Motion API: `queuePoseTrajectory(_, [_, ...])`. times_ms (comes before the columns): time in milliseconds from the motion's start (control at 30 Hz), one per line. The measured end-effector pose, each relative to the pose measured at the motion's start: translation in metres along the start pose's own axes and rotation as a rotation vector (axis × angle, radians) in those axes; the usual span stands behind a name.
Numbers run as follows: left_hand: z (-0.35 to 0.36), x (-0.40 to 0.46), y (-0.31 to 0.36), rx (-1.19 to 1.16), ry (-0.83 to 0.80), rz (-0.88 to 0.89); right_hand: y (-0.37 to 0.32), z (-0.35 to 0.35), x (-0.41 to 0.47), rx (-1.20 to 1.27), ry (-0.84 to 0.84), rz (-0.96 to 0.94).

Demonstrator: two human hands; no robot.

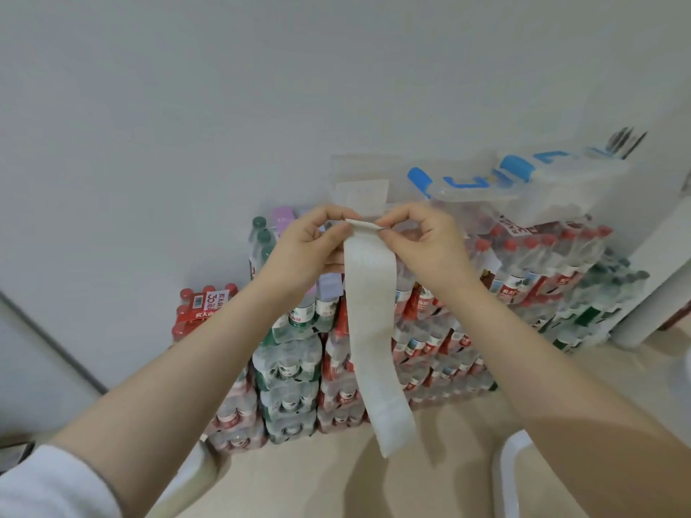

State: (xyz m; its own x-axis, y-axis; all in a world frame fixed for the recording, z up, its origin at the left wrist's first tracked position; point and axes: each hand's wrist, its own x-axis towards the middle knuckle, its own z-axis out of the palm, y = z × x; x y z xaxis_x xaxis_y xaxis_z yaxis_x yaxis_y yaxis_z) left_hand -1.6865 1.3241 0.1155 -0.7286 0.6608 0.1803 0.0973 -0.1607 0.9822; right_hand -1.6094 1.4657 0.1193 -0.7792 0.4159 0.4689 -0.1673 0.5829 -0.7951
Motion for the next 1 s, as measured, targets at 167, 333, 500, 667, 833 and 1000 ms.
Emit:
queuePoseTrajectory(167, [0.008, -0.005, -0.006, 0.053, 0.099, -0.001, 0.013, 0.003, -0.007, -0.211, 0.056, -0.329])
queuePoseTrajectory(333, [0.005, -0.005, -0.006, 0.172, 0.080, 0.001, 0.013, 0.002, -0.013, -0.003, -0.017, -0.127])
queuePoseTrajectory(500, [0.002, -0.006, -0.006, 0.403, 0.077, 0.112, 0.007, 0.004, -0.014, 0.212, -0.032, 0.200])
queuePoseTrajectory(667, [0.002, -0.010, -0.008, 0.608, 0.104, 0.146, 0.004, 0.005, -0.011, 0.240, -0.086, 0.353])
queuePoseTrajectory(833, [0.001, -0.012, -0.015, 0.508, 0.061, 0.078, 0.004, 0.006, -0.015, 0.132, -0.195, 0.361])
queuePoseTrajectory(1000, [0.001, -0.017, -0.019, 0.287, 0.005, 0.010, 0.007, 0.001, -0.024, 0.301, -0.213, 0.412])
